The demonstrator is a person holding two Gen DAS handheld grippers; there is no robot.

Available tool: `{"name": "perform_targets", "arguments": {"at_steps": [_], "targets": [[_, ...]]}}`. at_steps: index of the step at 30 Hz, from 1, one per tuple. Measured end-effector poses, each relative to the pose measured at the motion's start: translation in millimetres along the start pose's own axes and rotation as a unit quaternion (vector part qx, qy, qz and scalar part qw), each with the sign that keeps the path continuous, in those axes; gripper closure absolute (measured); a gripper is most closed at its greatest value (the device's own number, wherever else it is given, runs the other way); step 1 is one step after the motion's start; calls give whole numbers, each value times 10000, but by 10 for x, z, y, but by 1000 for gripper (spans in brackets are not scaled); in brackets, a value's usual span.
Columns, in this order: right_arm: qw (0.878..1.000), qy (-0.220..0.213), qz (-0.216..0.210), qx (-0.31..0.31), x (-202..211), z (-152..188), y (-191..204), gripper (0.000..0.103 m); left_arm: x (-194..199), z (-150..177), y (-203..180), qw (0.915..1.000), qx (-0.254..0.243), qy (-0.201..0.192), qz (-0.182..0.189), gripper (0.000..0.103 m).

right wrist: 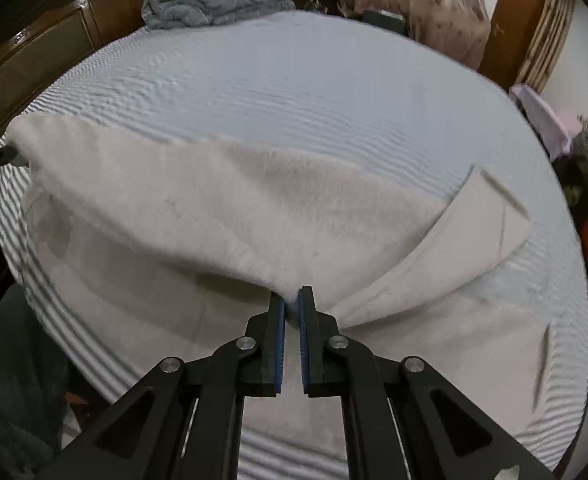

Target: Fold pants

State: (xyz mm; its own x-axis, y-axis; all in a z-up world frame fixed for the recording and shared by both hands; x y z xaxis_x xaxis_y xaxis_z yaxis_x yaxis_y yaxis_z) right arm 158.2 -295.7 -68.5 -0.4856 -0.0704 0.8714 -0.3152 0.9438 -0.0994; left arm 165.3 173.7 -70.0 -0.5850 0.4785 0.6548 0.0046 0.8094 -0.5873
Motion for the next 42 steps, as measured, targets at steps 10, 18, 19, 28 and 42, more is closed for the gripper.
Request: {"name": "perform_targets", "arguments": {"at_steps": [10,18,19,28,42], "targets": [[9994,292,184,-13,-287,336,107,95,-106,746,378,9948,424,778,-502,86],[9993,101,56,-352,-219,378,85,76,29,751,229,9933,969,570,267,48],[9991,68,17,-416,-188,389,86,75,3,747,209,9920,1070,590,327,48],[9807,-38,-807,-1782,6,588,-162,65,-245,623,211,9823,1759,534,353,48],[9463,714,520,-3109,-567,267,-694,61,-224,426,-14,9916,1284,177,-53,66]]}}
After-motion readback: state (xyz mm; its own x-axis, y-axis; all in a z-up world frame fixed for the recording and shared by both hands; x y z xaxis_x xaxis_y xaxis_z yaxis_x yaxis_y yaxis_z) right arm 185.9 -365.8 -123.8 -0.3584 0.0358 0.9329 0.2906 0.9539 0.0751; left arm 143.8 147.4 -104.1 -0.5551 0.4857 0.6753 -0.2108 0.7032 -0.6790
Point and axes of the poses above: each gripper's, at about its wrist camera, not at the fingertips, and x roughly against the way its jaws point, y to its left, z to its underside, the point moved 4 cm from there along -x, roughly the way its jaws point, and after that the axes turned 4 degrees about x, right-handed, at the moved point
